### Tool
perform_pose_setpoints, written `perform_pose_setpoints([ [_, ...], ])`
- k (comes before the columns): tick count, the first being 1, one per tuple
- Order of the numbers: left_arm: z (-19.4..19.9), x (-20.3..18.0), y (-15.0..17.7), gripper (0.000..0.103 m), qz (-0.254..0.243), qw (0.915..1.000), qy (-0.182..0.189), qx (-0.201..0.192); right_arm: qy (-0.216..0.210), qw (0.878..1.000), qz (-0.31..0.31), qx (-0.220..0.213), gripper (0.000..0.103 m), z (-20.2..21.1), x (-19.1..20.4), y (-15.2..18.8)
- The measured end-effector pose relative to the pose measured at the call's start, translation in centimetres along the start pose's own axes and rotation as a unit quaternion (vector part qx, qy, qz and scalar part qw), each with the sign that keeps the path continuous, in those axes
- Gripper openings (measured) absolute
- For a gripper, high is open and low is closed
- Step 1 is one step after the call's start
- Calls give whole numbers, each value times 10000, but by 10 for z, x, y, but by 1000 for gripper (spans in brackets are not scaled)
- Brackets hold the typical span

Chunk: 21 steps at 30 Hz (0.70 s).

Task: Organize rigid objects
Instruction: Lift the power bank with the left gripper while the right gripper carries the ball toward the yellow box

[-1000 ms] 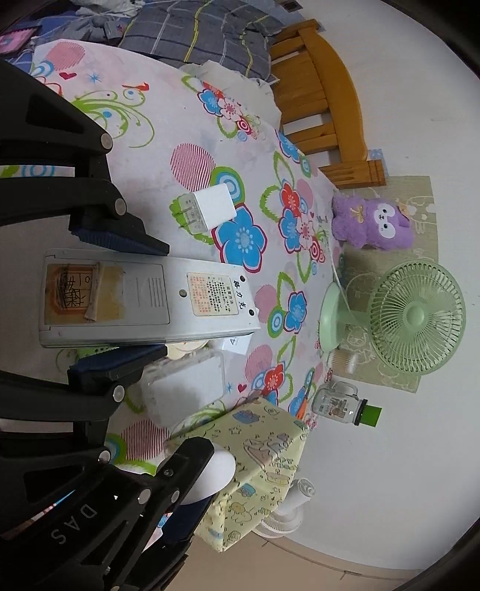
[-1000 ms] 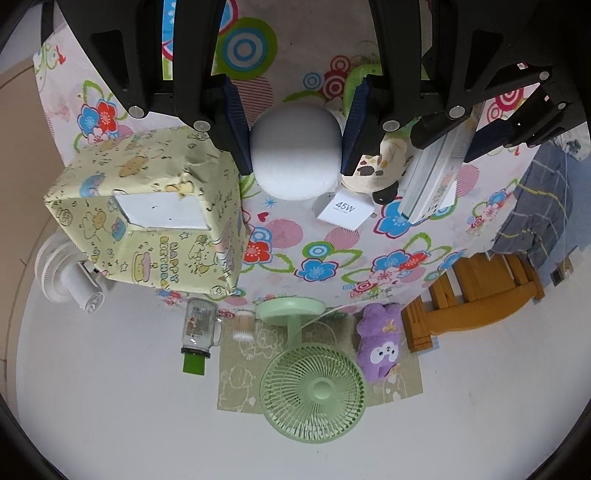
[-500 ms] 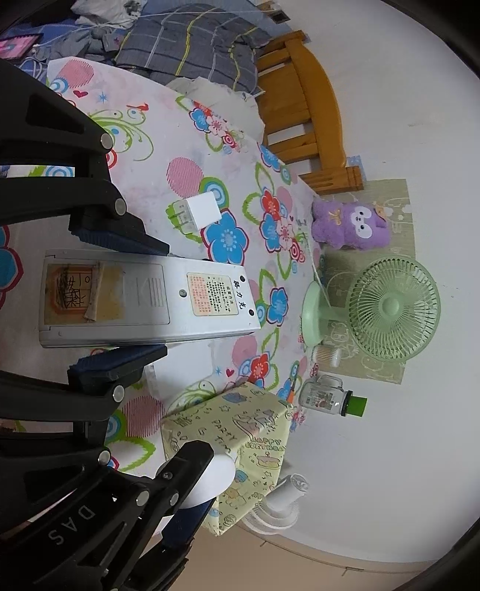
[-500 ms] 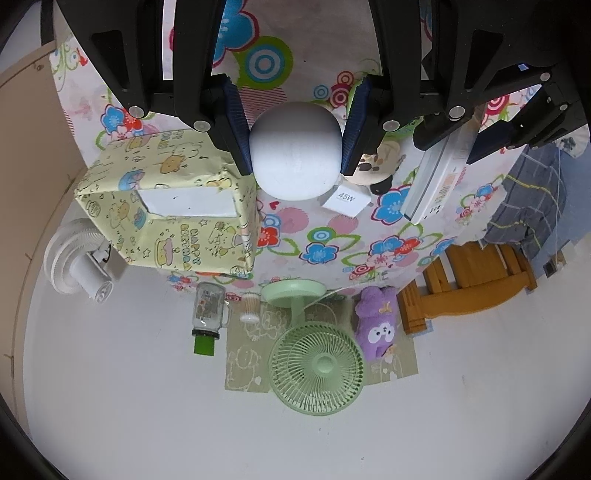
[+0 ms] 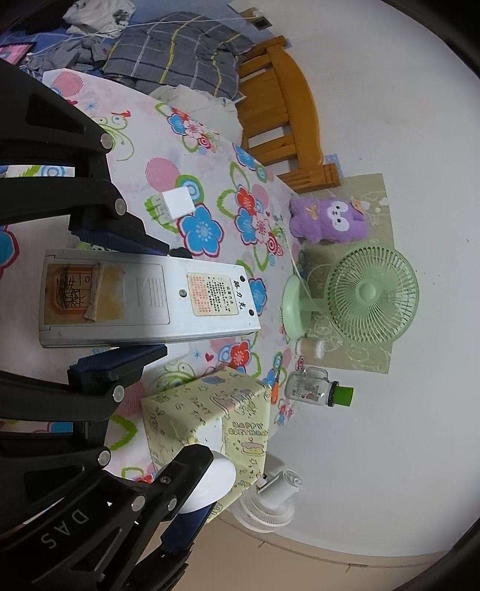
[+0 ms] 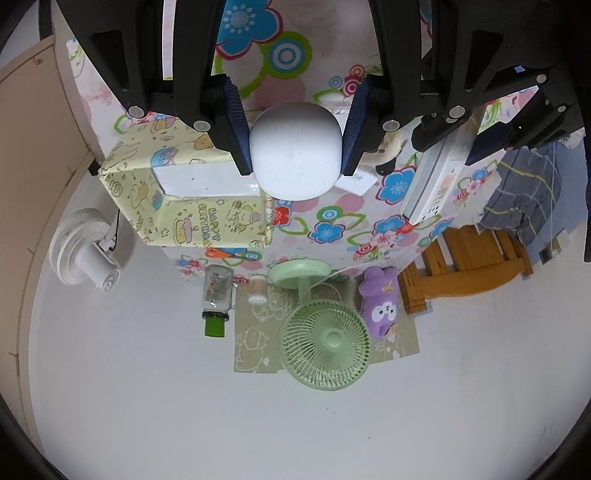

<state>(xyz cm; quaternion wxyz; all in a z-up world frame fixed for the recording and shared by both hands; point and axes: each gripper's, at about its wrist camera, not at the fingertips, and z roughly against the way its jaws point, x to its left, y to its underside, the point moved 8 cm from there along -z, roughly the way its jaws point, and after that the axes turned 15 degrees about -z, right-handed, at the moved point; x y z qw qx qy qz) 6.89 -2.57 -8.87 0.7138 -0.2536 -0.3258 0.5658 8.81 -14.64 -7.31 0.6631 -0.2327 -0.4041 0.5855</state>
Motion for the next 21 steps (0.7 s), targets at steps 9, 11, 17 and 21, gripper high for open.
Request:
perform_pose_setpoints([
  [9, 1, -21, -23, 48, -113, 9999, 33, -110, 25, 9999, -90, -128, 50, 7, -23, -20],
  [11, -1, -26, -27, 48, -137, 9998, 40, -118, 36, 9998, -118, -135, 50, 7, -29, -24],
  [17, -6, -42, -37, 48, -192, 9998, 57, -93, 60, 9998, -168, -119, 50, 4, -45, -32],
  [21, -10, -52, -43, 48, -221, 9997, 84, -70, 80, 9997, -207, -87, 50, 0, -55, -37],
])
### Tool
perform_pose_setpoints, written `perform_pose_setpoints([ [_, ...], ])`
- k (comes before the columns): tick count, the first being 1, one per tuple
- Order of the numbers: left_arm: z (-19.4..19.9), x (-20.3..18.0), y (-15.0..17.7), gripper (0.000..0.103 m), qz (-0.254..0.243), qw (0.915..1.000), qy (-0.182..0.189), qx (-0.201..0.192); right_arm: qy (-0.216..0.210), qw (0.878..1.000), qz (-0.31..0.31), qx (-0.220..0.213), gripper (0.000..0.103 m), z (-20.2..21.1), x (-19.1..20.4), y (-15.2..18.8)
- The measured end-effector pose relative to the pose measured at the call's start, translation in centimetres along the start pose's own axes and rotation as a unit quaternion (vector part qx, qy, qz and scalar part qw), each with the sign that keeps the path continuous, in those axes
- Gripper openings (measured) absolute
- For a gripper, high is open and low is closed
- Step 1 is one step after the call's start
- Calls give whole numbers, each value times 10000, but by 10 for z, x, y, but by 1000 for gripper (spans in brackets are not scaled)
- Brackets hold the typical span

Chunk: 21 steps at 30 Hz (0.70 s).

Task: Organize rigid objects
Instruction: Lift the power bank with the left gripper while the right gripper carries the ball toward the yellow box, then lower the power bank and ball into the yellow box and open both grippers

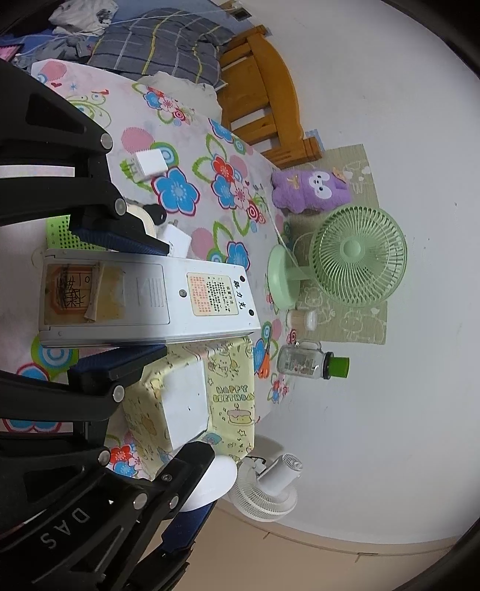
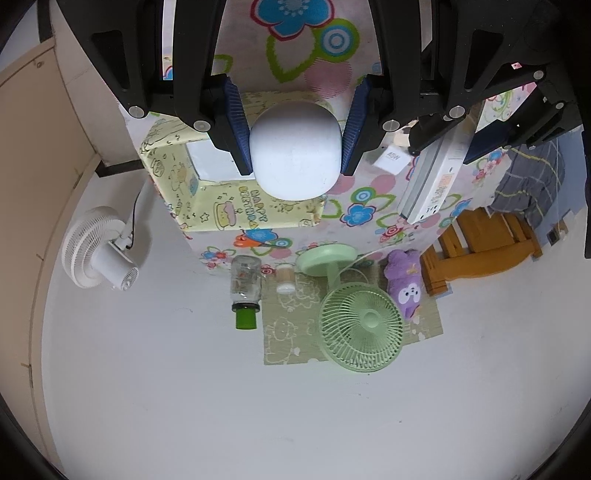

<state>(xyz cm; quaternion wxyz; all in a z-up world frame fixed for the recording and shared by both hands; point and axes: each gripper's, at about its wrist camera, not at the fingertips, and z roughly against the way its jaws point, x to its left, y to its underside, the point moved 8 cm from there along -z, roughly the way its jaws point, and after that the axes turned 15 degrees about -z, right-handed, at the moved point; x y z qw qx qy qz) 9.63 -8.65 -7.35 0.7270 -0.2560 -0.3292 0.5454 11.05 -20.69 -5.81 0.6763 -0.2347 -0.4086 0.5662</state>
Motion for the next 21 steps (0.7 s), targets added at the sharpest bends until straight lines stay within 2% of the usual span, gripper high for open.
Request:
perform_pose_setpoints([
  [21, -43, -42, -37, 48, -108, 9996, 158, 209, 112, 9997, -114, 161, 51, -37, -50, -34],
])
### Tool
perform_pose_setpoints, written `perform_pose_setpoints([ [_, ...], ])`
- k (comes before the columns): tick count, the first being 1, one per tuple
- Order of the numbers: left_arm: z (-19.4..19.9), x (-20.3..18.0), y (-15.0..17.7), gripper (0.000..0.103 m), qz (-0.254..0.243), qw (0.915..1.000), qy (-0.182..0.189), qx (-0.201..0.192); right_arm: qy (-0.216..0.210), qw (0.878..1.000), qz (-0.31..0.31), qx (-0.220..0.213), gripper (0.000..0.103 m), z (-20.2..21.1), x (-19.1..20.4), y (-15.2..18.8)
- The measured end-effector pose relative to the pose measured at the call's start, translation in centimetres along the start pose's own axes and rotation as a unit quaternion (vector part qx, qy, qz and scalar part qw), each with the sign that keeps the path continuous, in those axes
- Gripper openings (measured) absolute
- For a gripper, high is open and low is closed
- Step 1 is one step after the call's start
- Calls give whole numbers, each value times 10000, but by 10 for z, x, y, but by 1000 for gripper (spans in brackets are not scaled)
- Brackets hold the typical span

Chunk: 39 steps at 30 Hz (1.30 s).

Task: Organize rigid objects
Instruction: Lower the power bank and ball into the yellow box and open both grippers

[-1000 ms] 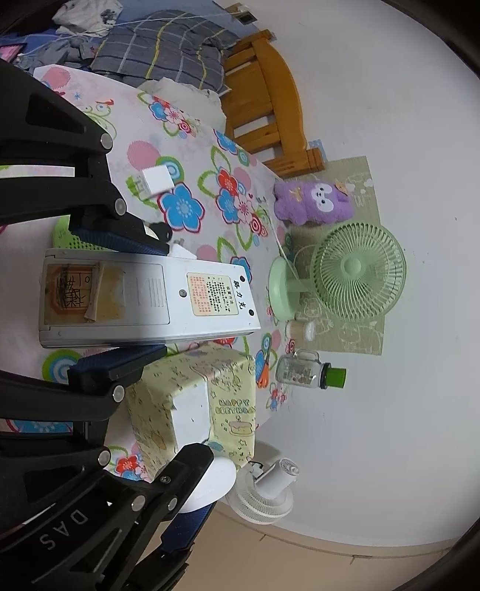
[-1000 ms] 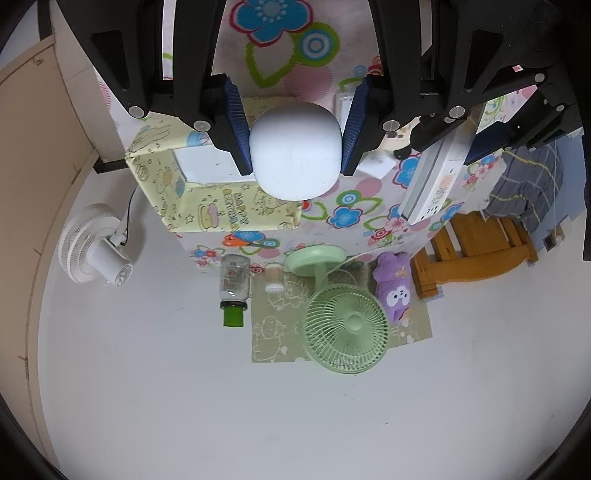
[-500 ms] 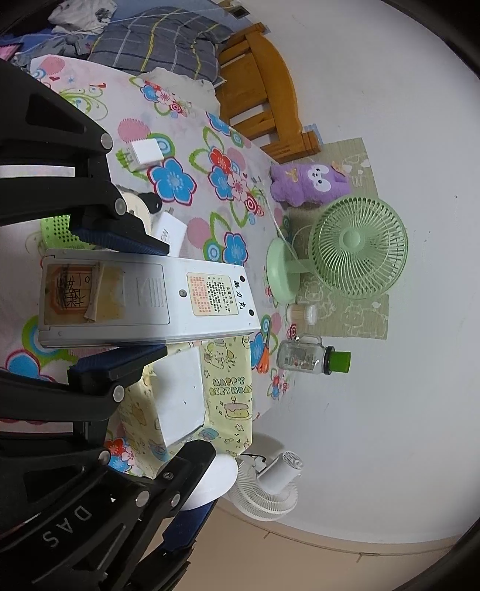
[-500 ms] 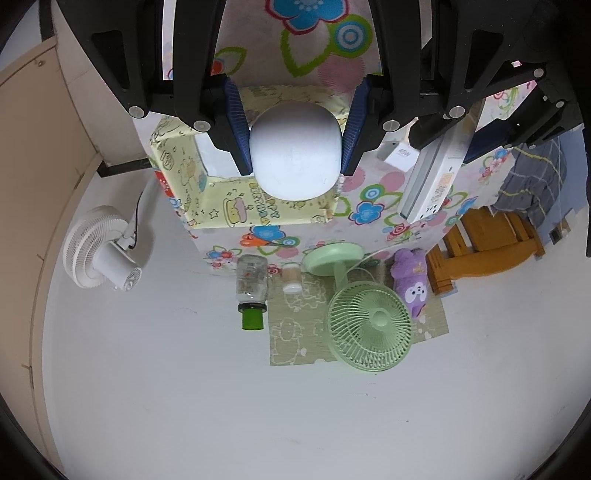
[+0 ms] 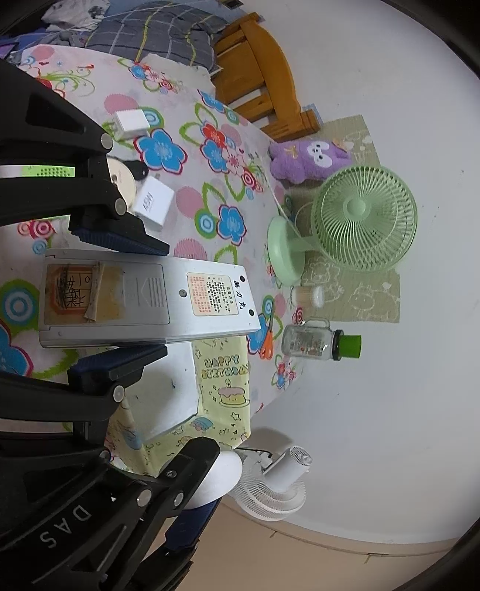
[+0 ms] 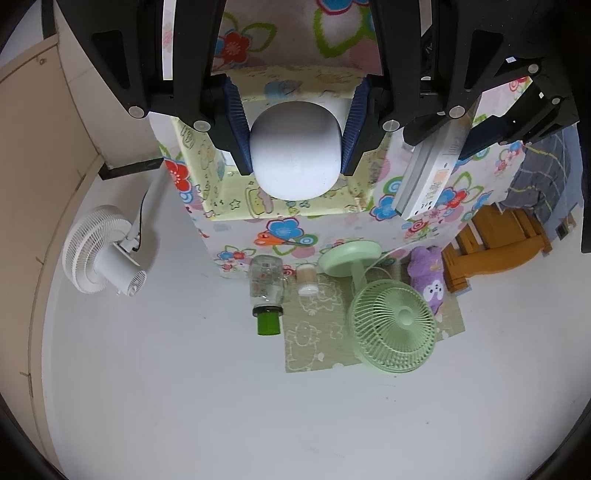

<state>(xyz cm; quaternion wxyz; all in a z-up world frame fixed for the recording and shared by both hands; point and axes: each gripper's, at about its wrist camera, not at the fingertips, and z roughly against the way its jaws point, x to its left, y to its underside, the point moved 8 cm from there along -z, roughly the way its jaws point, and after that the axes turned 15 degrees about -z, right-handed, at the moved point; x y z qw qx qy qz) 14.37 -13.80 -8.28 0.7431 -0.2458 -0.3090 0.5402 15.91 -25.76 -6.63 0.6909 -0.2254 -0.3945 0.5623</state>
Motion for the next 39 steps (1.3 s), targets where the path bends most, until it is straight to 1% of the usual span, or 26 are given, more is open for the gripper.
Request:
perform_pose_setpoints([
  [11, -28, -22, -17, 48, -72, 9998, 109, 137, 132, 9998, -75, 132, 51, -25, -24, -15],
  [16, -44, -24, -22, 48, -40, 9997, -7, 240, 119, 9996, -103, 217, 51, -39, -31, -17],
  [29, -72, -39, -18, 48, -61, 9984, 62, 568, 149, 9984, -216, 505, 51, -68, -47, -13],
  [36, -84, -41, -17, 48, -77, 9976, -78, 689, 174, 9976, -233, 621, 51, -80, -51, -10],
  [39, -89, -43, -15, 48, -54, 9968, -64, 795, 189, 9973, -249, 667, 51, -86, -53, -10],
])
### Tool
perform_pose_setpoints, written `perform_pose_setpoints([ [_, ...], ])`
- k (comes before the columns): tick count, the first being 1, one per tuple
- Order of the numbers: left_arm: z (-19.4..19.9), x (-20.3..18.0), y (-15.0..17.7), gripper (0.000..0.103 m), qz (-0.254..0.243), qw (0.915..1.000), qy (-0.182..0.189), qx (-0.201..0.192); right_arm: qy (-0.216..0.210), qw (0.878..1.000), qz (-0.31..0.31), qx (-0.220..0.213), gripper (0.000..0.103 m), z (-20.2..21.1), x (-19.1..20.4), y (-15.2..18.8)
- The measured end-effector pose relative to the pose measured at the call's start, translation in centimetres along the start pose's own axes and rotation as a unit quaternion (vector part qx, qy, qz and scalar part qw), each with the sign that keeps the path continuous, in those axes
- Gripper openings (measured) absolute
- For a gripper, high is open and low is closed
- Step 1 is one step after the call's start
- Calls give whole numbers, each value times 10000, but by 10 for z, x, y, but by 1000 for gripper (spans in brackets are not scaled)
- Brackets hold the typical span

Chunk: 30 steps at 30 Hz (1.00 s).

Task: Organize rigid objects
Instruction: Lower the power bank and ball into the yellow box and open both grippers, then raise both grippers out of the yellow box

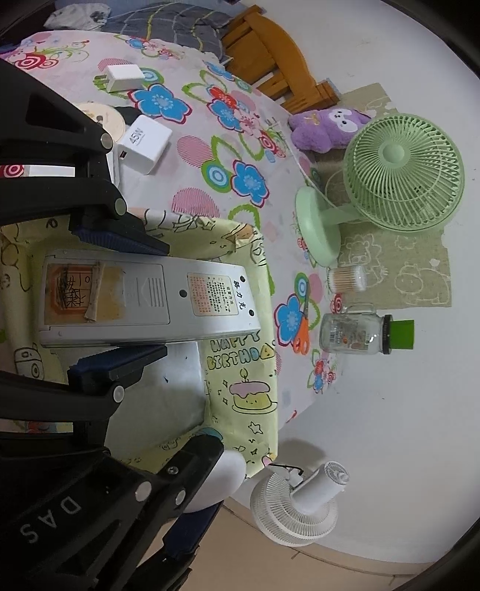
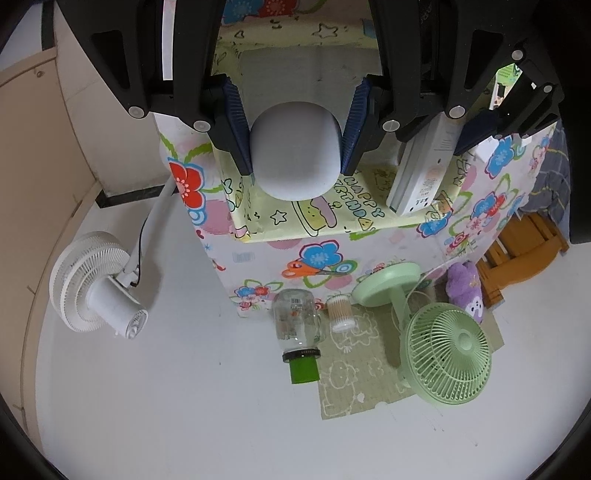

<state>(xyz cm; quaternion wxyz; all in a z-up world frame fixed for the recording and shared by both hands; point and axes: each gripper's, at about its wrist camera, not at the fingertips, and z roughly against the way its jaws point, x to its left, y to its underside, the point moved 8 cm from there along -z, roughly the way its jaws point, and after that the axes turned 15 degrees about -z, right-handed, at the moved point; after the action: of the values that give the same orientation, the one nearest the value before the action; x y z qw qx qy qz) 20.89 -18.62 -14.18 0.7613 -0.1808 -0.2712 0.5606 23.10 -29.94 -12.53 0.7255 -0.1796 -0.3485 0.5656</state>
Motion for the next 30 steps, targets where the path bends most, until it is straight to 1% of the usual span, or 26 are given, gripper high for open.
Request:
perform_pose_setpoints([
  [3, -4, -4, 2, 49, -59, 9999, -74, 82, 20, 10000, -21, 55, 51, -6, -2, 1],
  [5, 0, -4, -1, 49, -93, 9997, -203, -11, 32, 9999, -35, 94, 51, -8, -4, 2],
  [6, 1, -3, -1, 52, -87, 9996, -249, -36, 34, 9999, -46, 114, 51, -10, -4, 2],
  [14, 2, -7, -1, 62, -221, 9996, -192, -40, -4, 9996, -112, 262, 51, -12, -6, 9],
  [15, 4, -8, 0, 64, -251, 9995, -194, -50, -31, 9995, -120, 304, 52, -12, -5, 10],
  [16, 5, -9, 0, 69, -273, 9994, -206, -56, -41, 9994, -110, 318, 52, -12, -5, 11],
  [18, 9, -9, 0, 76, -310, 9991, -276, -107, -1, 9996, -139, 256, 54, -8, -6, 11],
  [22, 19, -10, 1, 79, -393, 9989, -194, -179, -114, 9992, -248, 281, 66, 0, -4, 15],
  [24, 23, -11, 2, 80, -426, 9988, -137, -210, -105, 9992, -293, 237, 72, 5, -2, 16],
  [26, 29, -9, 4, 84, -452, 9985, -187, -242, -52, 9994, -289, 175, 79, 11, -2, 17],
  [30, 41, -7, 8, 84, -510, 9978, -168, -378, -27, 9996, -280, 103, 82, 22, 0, 19],
])
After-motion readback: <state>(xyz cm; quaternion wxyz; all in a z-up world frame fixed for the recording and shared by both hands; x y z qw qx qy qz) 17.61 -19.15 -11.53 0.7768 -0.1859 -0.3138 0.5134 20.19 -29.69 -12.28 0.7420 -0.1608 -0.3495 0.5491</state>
